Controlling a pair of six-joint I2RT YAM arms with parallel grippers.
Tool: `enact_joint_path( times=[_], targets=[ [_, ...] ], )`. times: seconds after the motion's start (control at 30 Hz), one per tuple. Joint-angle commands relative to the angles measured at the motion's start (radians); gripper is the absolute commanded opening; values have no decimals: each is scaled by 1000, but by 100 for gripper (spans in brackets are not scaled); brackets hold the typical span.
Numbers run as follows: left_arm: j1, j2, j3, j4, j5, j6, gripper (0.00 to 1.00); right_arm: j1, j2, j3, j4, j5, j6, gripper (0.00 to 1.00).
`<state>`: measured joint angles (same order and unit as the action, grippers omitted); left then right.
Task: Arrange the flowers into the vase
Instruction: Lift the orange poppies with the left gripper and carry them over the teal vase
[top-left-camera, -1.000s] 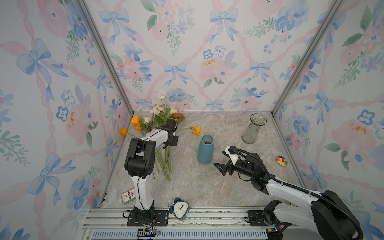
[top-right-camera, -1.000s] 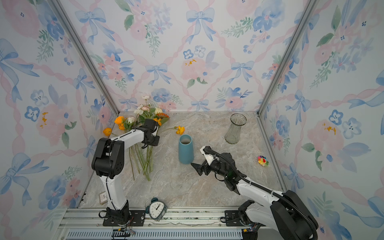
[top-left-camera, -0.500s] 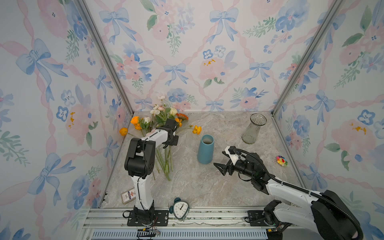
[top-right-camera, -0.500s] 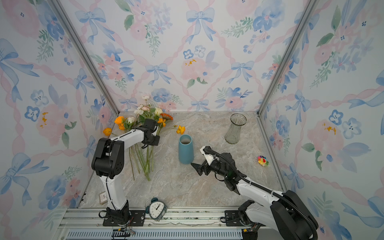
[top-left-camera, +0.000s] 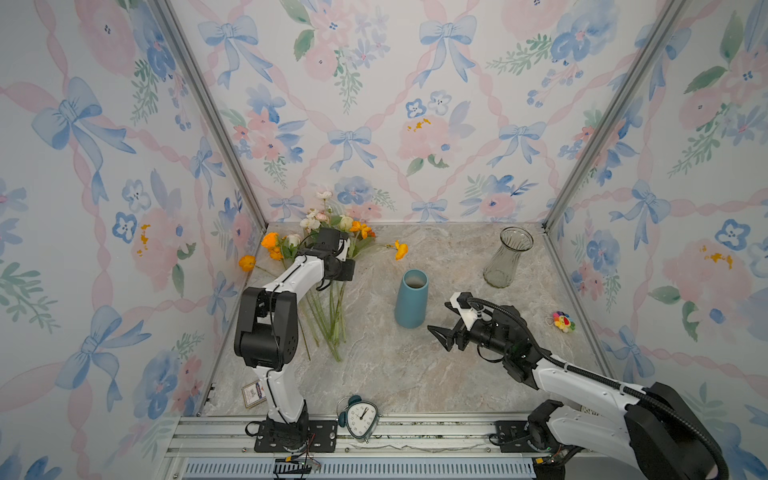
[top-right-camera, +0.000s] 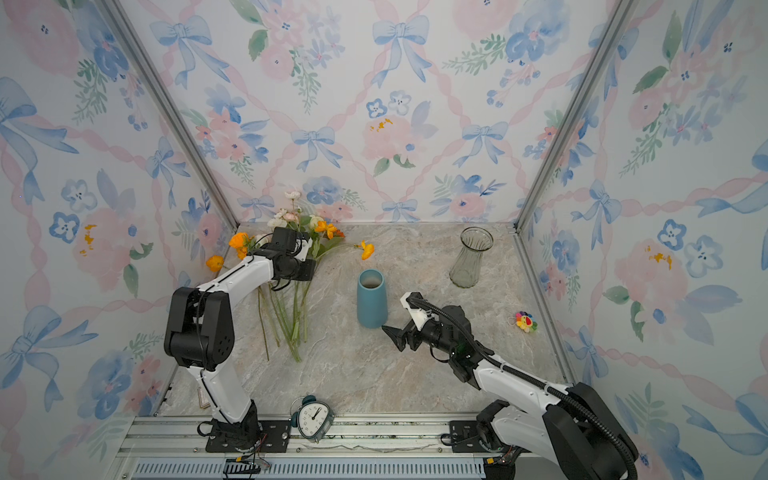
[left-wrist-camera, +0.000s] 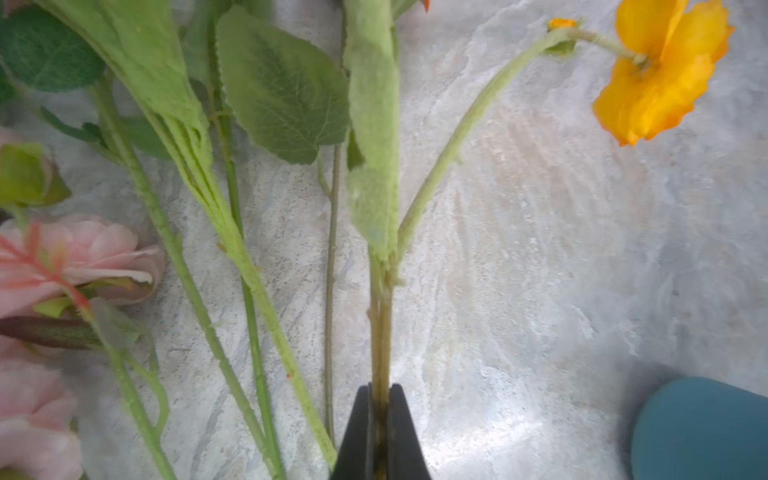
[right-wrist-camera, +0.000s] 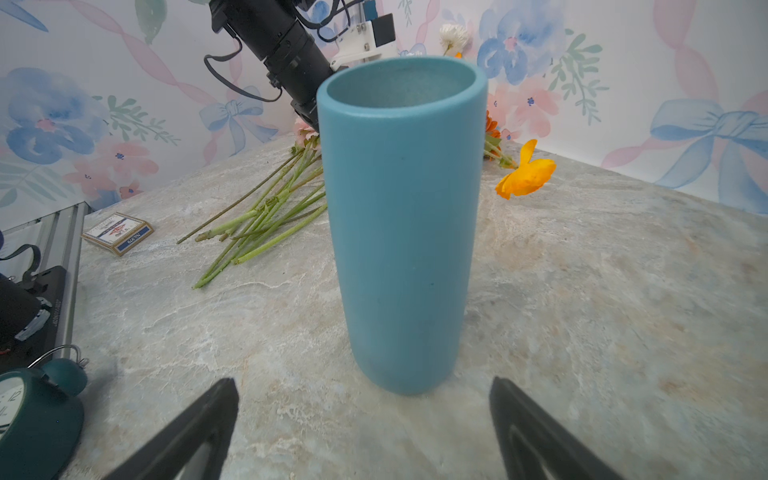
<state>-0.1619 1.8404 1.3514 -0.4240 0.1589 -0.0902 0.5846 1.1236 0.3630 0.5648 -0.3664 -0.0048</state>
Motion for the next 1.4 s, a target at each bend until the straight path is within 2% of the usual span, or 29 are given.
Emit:
enact_joint_path(
  times=[0.0,0.1,0.17,0.47,0.57,0.67,0.8,0.93,1.13,1.23,1.3,1.37],
  targets=[
    [6,-38,-19,39,169,-13,0,12,-16,25,-9,6,-18,97],
    [10,-65,-41,91,255,-16,0,12,-18,25,-11,5,-17,97],
    [10,-92,-55,118,275,-14,0,12,-18,26,-11,6,-19,97],
    [11,-247,-149,269,194,-22,0,10,-53,14,-4,20,-13,97],
    [8,-336,-220,389,179,-48,0,9,-84,6,2,26,-7,97],
    [-5,-452,-331,594,178,-105,0,12,-119,4,1,21,7,97],
    [-66,-606,-430,826,107,-148,0,37,-196,10,-51,63,-6,97],
    [-144,-661,-367,848,27,-112,0,43,-236,16,-58,106,-7,97],
    [-263,-652,-229,872,-54,-100,0,95,-177,168,-176,117,-72,97],
    [-315,-641,-209,944,-90,-117,0,118,-146,170,-110,166,-111,97],
    [-350,-625,-200,986,-110,-128,0,123,-130,108,6,213,-116,97],
    [-382,-603,-187,1005,-128,-113,0,125,-144,68,37,219,-115,97]
  ],
)
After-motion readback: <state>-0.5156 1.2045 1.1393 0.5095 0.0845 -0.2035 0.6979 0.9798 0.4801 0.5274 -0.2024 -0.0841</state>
